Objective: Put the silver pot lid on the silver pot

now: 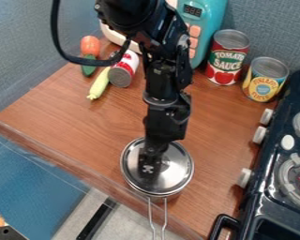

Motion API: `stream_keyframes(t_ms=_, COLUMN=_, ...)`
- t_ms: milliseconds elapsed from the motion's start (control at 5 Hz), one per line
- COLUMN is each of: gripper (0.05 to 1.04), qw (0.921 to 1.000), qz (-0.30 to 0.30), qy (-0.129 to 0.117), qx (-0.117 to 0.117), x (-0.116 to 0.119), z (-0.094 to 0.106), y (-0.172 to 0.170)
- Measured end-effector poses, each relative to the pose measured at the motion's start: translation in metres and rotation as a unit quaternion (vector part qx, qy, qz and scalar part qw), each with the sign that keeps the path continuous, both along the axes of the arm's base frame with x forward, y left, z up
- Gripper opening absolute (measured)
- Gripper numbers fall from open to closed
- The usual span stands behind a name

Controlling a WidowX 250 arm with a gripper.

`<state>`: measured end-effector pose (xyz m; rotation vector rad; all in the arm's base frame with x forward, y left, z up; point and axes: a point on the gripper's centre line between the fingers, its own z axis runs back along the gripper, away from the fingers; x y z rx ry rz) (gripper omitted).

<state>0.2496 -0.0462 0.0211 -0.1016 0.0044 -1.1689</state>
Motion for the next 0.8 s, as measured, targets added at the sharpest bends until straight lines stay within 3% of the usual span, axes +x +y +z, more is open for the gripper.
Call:
stream_keyframes(t_ms=400, gripper=1.001, qw=0.9988, qz=-0.016, qy=-0.035, qx=-0.03, x=-0.011, z=0.05, y=0.0)
stream_keyframes(t_ms=600, gripper=1.001, qw=0.9961, qz=-0.024, qy=-0.075, qx=-0.04, x=-0.017, z=0.086, y=0.008)
stream_keyframes(t_ms=800, gripper=1.001, qw=0.9959, qz=-0.027, qy=-0.077, qx=-0.04, x=-0.017, z=0.087, y=0.008)
